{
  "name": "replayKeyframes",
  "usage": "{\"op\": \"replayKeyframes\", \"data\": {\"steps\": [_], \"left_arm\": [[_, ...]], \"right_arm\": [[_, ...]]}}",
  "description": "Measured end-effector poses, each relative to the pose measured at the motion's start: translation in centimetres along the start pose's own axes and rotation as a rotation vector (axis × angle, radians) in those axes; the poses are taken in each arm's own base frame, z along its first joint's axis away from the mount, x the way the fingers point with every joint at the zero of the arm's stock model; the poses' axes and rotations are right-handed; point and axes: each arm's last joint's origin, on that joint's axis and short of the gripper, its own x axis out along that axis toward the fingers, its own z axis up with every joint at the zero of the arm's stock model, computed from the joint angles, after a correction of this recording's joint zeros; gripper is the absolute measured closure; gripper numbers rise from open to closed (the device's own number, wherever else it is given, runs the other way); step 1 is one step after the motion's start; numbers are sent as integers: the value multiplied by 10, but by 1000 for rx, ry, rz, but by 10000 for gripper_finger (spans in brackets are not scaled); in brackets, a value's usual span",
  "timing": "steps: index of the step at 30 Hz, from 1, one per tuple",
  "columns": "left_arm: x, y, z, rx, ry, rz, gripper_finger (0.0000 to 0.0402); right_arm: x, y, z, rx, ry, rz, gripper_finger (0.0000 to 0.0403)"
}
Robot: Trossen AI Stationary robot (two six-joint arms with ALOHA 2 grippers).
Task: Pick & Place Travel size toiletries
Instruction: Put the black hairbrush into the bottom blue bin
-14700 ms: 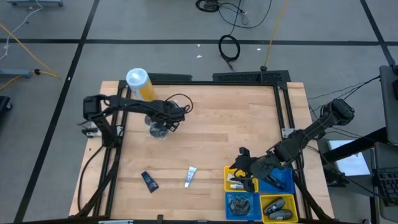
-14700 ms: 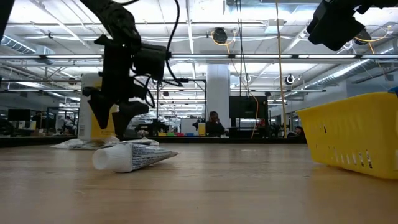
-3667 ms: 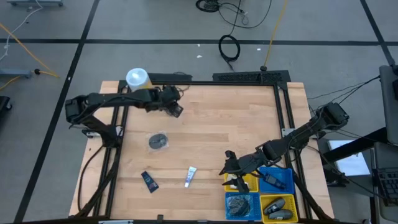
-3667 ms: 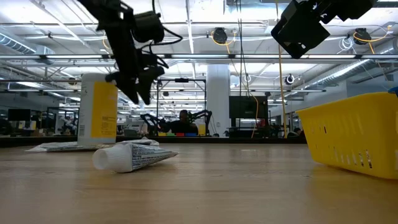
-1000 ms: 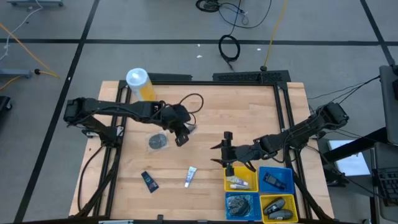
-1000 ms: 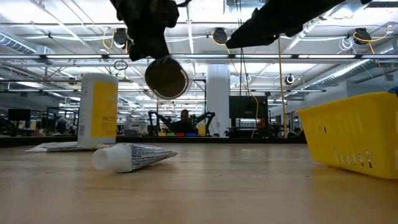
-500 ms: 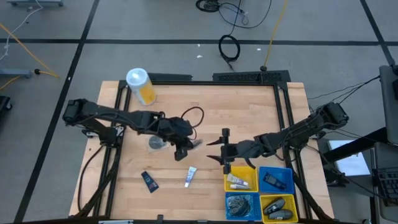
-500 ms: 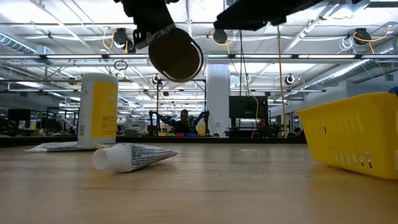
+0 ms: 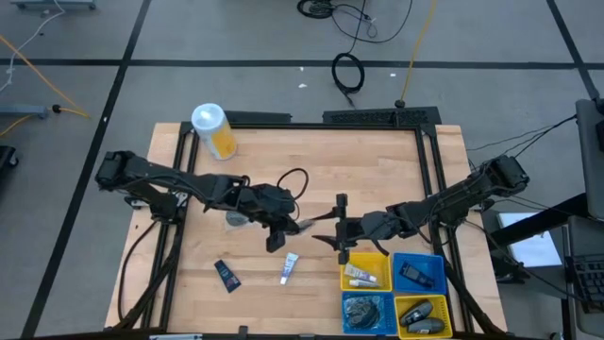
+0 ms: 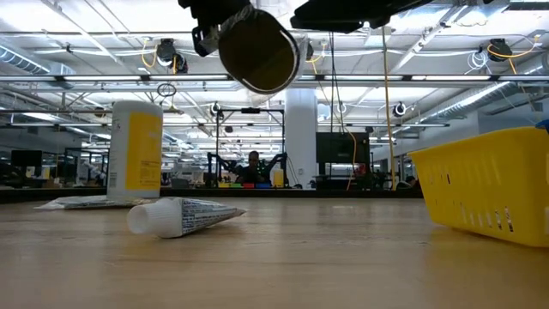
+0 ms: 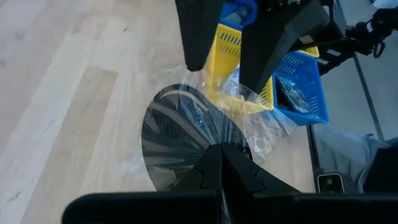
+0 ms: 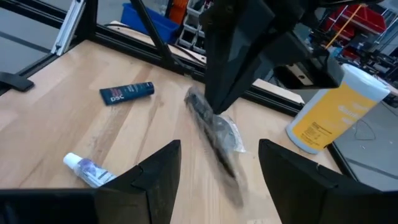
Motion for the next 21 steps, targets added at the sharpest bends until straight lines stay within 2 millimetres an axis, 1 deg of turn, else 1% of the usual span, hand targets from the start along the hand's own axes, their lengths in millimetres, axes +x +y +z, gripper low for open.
{"op": "replayKeyframes", "data": {"steps": [6,8,12,16,21], "left_arm": [[16,-3,3,10,-28,-68,401],[19,-4,3,17,-31,-80,401],[19,-4,4,25,-44,-81,402],[19,-5,7,46,-77,-94,401],[20,-3,2,27,-26,-63,402]], "right_arm": [[2,-6,-1,-14,2,-20,195],[3,-8,-2,-12,11,-22,195],[3,-8,-4,-13,18,17,195],[3,-6,-5,24,17,59,195],[3,-4,-13,58,104,73,195]]}}
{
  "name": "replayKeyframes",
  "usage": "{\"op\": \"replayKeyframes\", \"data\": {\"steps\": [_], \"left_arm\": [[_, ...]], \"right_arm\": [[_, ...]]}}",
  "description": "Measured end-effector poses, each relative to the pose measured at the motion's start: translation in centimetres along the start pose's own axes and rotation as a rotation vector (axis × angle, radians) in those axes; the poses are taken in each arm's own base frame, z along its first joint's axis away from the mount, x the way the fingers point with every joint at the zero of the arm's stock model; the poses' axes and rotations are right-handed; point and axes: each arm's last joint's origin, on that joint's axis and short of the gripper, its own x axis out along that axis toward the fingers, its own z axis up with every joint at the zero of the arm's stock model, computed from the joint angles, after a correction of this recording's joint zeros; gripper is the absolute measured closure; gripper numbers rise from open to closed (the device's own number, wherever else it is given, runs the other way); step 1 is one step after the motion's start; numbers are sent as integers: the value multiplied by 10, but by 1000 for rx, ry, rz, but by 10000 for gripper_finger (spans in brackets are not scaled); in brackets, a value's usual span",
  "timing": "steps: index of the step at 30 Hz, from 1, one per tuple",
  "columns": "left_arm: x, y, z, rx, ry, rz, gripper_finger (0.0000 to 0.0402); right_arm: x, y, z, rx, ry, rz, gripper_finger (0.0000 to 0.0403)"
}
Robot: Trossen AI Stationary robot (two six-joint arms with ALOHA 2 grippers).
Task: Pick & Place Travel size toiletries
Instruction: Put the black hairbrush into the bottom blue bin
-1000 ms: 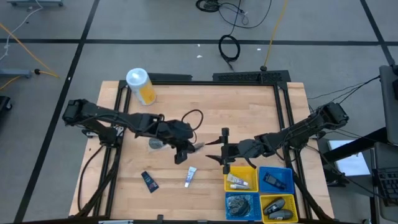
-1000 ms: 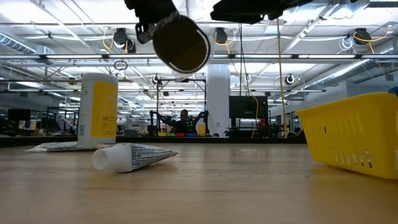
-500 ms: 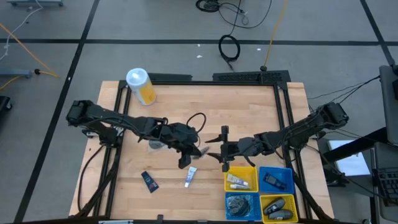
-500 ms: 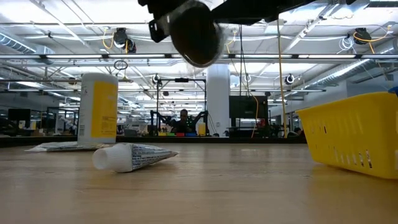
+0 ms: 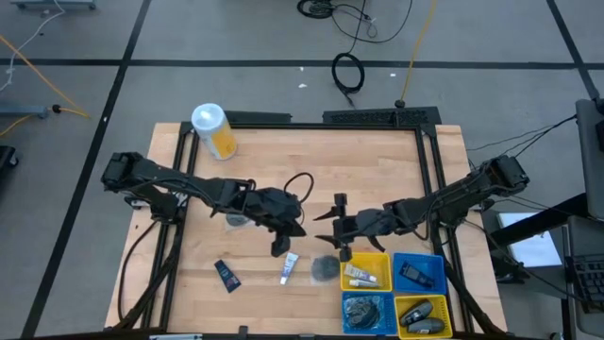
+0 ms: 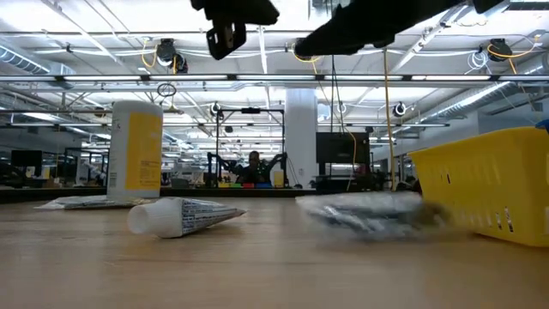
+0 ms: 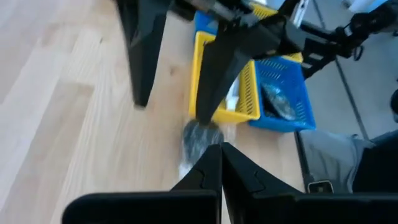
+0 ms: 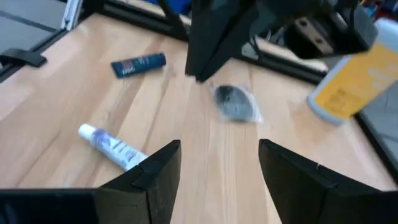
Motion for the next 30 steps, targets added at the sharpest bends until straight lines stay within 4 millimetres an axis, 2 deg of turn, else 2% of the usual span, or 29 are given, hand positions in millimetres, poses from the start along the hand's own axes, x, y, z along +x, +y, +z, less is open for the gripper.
{"op": "replayKeyframes", "data": {"steps": [7,11,14,21,26,30], "left_arm": [[0,-1,-11,-21,84,70,400],[2,-6,-15,-3,96,67,384],[16,-10,-21,17,117,75,358],[70,-16,-50,136,204,15,261],[93,-13,-61,148,218,5,193],[110,-9,-66,151,189,18,159]], "right_arm": [[-2,5,-12,84,124,67,195],[-2,7,-16,136,167,100,195],[-3,9,-17,161,172,103,195],[-6,18,-15,139,164,133,195],[-9,19,-13,137,159,139,195],[-9,20,-14,136,165,141,195]]}}
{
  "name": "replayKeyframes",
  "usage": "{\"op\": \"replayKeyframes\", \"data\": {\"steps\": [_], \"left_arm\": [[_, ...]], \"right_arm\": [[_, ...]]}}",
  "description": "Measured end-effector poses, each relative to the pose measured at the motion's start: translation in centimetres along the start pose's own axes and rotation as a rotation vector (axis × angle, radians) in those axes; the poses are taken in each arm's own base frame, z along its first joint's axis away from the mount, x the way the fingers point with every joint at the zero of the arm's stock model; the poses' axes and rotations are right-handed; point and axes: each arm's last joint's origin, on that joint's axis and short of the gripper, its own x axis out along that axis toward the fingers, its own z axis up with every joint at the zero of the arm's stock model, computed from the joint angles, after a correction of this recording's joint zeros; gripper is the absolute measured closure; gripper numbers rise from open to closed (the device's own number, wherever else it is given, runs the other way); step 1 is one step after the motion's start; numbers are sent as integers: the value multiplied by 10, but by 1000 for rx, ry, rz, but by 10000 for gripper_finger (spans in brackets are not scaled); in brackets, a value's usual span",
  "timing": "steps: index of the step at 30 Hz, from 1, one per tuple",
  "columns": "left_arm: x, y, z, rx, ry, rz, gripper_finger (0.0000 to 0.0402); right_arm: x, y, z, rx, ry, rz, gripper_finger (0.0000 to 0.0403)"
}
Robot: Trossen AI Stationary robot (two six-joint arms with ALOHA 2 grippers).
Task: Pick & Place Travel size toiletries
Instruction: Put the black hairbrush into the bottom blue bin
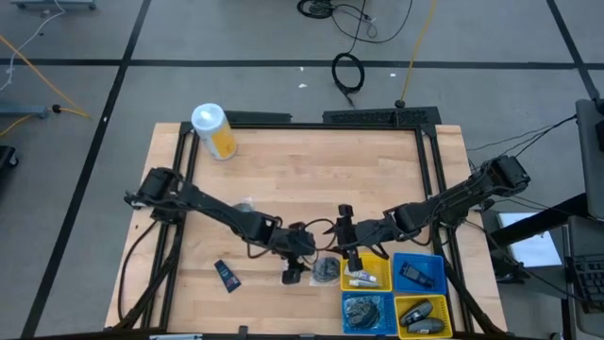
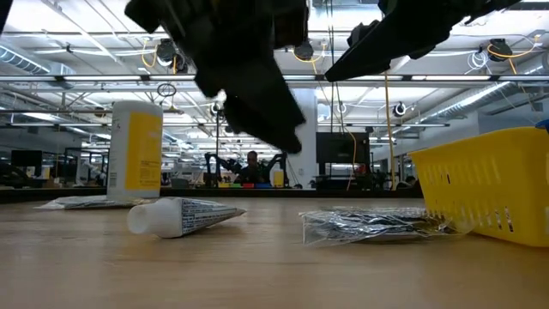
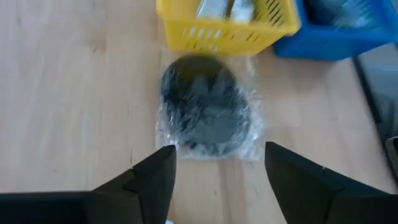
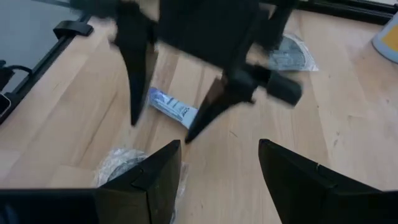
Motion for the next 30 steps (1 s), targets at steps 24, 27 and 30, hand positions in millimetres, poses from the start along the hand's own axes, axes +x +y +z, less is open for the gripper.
{"op": "replayKeyframes", "data": {"steps": [24,27,30], "left_arm": [[39,19,-13,-32,-20,98,144],[51,21,-18,-39,-18,61,144],[58,22,-22,-40,-13,52,144]], "right_arm": [[0,1,-1,-7,13,0,195],[0,1,-2,-5,19,-1,195],[0,1,-3,-4,27,-2,195]]}}
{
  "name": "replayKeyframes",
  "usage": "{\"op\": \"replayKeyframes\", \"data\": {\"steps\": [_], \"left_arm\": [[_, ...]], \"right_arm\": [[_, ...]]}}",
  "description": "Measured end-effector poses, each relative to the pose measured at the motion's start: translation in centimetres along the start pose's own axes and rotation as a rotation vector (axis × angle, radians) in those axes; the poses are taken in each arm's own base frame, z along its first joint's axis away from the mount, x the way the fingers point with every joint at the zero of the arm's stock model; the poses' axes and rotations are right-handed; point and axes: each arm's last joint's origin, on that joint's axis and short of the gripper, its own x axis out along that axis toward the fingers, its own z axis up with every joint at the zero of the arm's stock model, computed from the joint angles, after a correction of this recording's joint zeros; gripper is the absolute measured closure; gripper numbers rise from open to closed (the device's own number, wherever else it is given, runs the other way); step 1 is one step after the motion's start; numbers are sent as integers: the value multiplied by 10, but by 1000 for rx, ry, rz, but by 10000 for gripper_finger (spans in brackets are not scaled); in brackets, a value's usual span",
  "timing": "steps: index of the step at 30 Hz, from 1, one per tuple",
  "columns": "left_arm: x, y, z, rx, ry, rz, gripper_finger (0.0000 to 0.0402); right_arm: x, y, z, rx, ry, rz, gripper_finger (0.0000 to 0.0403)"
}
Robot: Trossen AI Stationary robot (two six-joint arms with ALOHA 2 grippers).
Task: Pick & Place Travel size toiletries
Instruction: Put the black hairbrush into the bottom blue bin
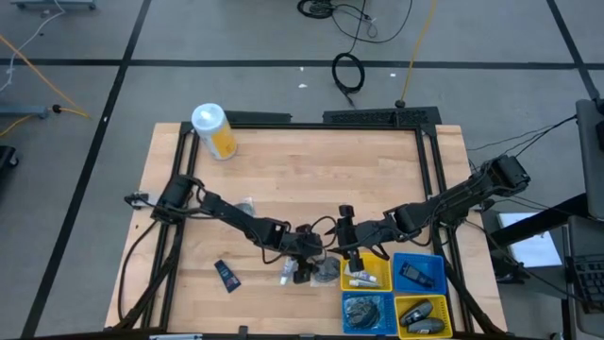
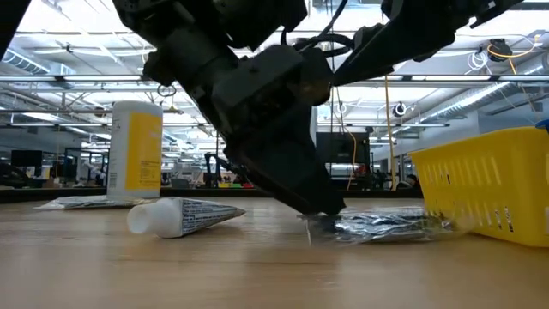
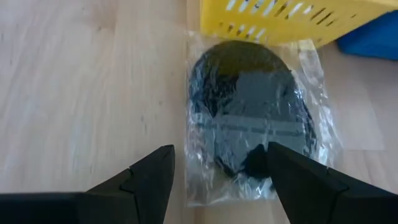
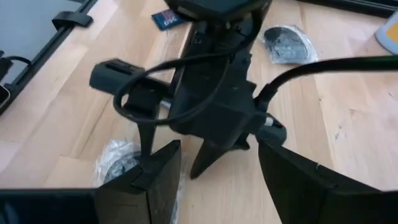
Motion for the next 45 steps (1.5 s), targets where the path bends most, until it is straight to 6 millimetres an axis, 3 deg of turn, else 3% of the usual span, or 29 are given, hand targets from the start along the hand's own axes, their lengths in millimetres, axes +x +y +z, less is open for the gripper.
{"op": "replayKeyframes", "data": {"steps": [5,8,17,22,32,38,45], "left_arm": [[10,3,-10,-3,51,10,151],[11,4,-11,-20,59,15,179],[12,7,-13,-40,81,7,385],[2,6,-7,-41,79,10,396],[-64,-9,16,31,12,264,401],[-90,-25,23,113,-80,411,401],[-102,-41,20,239,-138,609,401]], "right_arm": [[0,0,0,0,1,0,195],[0,0,0,0,1,0,195],[0,0,0,-6,1,0,195],[0,0,0,-7,1,0,195],[0,0,0,-5,-3,0,195],[0,-1,1,61,-12,-1,195],[1,-6,2,183,-14,-16,195]]}}
